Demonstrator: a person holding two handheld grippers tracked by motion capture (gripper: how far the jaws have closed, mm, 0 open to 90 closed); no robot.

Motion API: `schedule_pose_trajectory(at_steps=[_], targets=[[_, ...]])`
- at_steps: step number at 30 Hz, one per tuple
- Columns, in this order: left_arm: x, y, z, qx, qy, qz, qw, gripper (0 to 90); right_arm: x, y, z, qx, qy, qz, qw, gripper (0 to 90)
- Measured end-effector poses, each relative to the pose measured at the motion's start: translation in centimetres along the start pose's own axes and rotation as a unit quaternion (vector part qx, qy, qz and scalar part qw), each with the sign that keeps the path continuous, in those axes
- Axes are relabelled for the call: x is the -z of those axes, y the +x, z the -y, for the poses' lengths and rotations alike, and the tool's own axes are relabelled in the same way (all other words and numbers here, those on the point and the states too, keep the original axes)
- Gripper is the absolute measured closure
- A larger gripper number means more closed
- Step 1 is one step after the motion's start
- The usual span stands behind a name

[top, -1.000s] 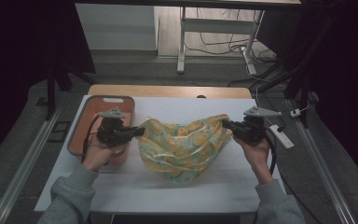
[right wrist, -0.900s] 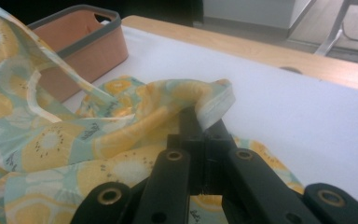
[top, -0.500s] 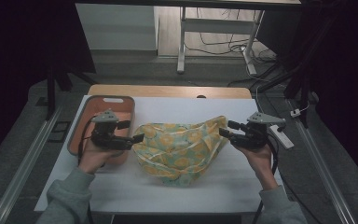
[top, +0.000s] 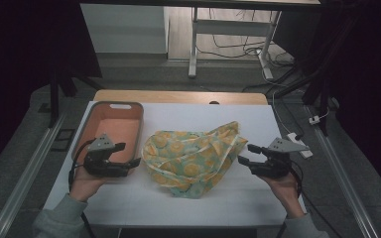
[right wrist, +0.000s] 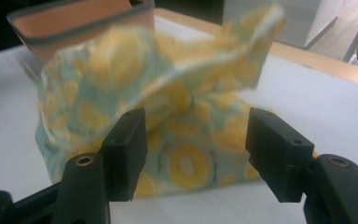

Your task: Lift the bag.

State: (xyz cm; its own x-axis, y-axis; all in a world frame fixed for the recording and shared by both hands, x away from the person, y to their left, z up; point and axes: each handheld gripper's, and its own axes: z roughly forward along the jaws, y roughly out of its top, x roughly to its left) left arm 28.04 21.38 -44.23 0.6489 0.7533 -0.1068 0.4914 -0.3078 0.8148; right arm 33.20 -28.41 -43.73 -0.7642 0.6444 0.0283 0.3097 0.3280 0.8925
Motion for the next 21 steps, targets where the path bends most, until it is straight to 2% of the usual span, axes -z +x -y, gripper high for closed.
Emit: schedule_pose_trajectory(at_steps=[5,9,14,21], targets=[[0.1,0.3,1.6,0.011,0.011,-0.001,0.9999,21.1,0.1,0.0,1.8,0.019,0.027,0.007,0.9994,38.5],[0.3,0.2,2.5,0.011,0.022,0.001,0.9997,21.4,0.0,-0.1,2.9,0.014,0.033,0.004,0.9993,38.5],[0.2,0.0,3.2,0.008,0.032,0.003,0.9995,21.7,-0.1,-0.2,3.1,0.006,0.031,0.006,0.9995,38.8],[-0.1,-0.1,3.2,0.008,0.033,0.006,0.9994,21.8,-0.3,0.0,3.1,0.011,0.033,0.004,0.9994,39.2]])
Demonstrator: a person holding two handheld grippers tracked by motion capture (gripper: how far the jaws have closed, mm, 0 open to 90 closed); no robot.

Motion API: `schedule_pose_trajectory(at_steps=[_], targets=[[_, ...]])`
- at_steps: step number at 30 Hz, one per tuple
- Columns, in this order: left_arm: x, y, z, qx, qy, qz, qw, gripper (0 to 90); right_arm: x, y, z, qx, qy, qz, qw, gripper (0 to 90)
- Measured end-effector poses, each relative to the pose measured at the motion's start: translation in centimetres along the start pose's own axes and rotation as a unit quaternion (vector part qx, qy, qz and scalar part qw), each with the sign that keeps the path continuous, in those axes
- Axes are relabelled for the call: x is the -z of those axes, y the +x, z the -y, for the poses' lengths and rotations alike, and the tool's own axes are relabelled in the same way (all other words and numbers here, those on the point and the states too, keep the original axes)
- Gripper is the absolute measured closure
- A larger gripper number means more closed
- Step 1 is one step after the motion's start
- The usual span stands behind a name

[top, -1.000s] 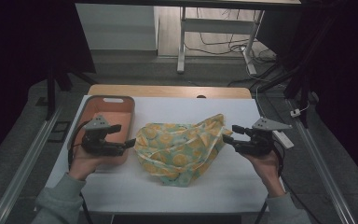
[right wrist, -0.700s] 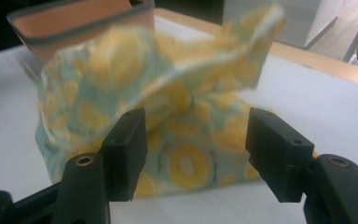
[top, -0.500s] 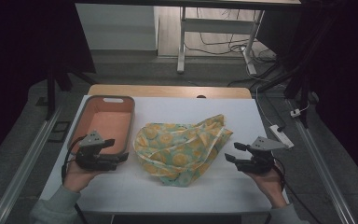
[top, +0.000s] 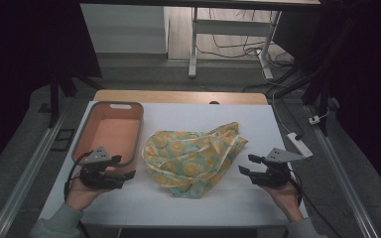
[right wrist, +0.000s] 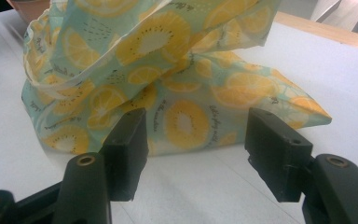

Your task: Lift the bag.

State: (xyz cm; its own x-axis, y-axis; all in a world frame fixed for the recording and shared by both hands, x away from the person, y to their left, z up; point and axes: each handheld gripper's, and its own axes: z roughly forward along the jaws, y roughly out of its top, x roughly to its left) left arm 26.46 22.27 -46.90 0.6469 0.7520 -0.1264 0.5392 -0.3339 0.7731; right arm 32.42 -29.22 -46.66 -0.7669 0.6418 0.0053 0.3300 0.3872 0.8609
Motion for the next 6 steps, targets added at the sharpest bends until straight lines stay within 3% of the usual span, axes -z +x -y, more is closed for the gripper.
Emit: schedule_pose_trajectory(at_steps=[6], targets=[[-0.17,-0.09,-0.1,-0.001,0.0,0.003,1.0,21.7,0.14,0.11,-0.14,0.004,-0.002,0.002,1.0,39.2]])
